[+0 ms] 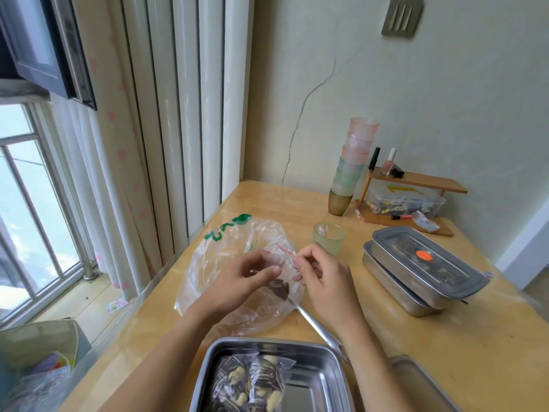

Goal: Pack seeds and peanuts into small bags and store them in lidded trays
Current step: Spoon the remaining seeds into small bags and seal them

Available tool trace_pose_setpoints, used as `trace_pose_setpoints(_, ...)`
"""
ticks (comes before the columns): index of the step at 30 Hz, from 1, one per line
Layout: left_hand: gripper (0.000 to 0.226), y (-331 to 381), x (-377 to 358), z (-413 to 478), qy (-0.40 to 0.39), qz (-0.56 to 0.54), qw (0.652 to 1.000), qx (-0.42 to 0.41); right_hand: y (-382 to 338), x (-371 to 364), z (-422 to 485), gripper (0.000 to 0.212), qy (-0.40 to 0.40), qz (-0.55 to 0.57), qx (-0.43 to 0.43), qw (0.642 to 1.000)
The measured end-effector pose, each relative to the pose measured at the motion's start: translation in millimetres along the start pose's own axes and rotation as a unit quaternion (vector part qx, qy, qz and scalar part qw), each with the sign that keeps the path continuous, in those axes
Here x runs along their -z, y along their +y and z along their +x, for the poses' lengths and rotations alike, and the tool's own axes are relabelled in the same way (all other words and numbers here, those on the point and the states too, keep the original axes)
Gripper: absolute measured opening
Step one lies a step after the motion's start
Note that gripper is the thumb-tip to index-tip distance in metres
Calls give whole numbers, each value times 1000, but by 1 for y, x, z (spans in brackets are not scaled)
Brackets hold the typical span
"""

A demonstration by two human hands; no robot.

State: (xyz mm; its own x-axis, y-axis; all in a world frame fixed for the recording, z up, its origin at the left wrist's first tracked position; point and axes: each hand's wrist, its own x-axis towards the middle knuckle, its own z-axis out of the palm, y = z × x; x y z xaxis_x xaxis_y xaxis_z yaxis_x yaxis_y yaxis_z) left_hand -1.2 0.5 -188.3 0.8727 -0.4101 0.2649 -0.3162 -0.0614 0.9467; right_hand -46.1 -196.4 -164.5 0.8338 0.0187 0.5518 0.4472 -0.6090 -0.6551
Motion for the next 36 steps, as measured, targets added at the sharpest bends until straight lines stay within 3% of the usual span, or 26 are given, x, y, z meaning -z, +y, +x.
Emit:
trace_pose_setpoints(3, 18, -4, 1, 2, 10, -50, 998, 21, 3, -1, 0, 19, 8, -23, 11, 1000)
trace_pose_setpoints(9, 19, -4, -9, 0, 24, -5, 1000, -1, 4, -3, 0, 17, -13, 11, -27, 999)
trace_pose_setpoints(14, 19, -6, -17, 1, 37, -72, 996, 45, 3, -4, 0, 15, -24, 3, -47, 999)
trace_pose_setpoints(20, 21, -7, -18, 1, 57, -84, 993, 60, 8, -7, -2, 17, -40, 98, -151, 983)
trace_pose_setpoints(26, 25, 0, -19, 0, 66, -98, 992, 46, 2, -6, -1, 14, -51, 132, -147, 979)
trace_pose_setpoints(31, 23, -3, -13, 2, 98, -142, 983, 60, 5, -7, 1, 3, -48, 218, -225, 948)
trace_pose_setpoints(36, 27, -1, -14, 1, 94, -151, 982, 61, 6, -8, 2, 7, -35, 260, -232, 937)
